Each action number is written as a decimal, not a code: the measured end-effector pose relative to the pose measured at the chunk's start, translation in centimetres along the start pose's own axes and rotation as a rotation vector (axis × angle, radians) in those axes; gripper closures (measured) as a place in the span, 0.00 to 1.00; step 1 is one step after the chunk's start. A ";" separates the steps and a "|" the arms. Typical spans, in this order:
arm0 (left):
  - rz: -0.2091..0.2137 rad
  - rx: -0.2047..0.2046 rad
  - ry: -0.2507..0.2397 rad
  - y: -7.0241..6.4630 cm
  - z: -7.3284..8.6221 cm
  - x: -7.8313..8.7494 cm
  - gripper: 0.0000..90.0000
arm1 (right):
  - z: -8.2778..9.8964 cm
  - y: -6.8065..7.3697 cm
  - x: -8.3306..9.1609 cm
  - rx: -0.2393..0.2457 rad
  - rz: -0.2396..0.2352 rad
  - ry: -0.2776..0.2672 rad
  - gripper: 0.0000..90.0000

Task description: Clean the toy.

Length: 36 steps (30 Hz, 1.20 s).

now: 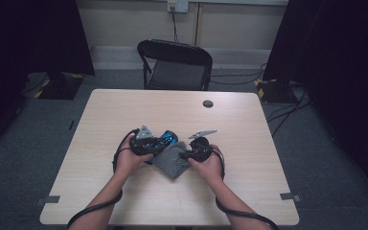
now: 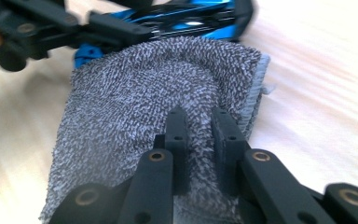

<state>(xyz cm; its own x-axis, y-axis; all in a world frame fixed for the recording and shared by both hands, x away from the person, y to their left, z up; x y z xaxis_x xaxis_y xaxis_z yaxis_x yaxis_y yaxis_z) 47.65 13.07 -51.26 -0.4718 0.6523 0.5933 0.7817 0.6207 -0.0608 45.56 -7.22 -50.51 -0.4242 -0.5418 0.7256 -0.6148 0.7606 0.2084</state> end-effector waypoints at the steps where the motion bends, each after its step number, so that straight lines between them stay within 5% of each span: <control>1: -0.001 0.000 0.000 0.0 0.0 0.0 0.57 | 0.0 0.0 0.0 0.000 0.000 0.000 0.87; 15: 0.001 0.001 -0.001 0.0 0.0 0.0 0.57 | -0.9 -3.8 0.3 -0.060 0.062 -0.014 0.87; 36: 0.001 0.002 0.000 0.0 0.0 0.0 0.57 | -1.7 -7.3 1.1 -0.104 0.147 -0.024 0.87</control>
<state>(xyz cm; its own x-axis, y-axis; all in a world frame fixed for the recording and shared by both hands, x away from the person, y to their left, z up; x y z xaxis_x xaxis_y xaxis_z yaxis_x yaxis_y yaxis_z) 47.66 13.08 -51.26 -0.4709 0.6533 0.5928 0.7815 0.6207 -0.0632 50.67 -12.80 -50.11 -0.5206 -0.4295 0.7379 -0.4738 0.8643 0.1688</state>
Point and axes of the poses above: each handheld gripper's, and its own axes: x roughly backward along the jaws, z roughly out of its underside, y roughly to its left, the point moved 4 cm from there along -x, roughly forward along the jaws, and after that the axes turned 4 degrees about z, right-handed, at the moved point
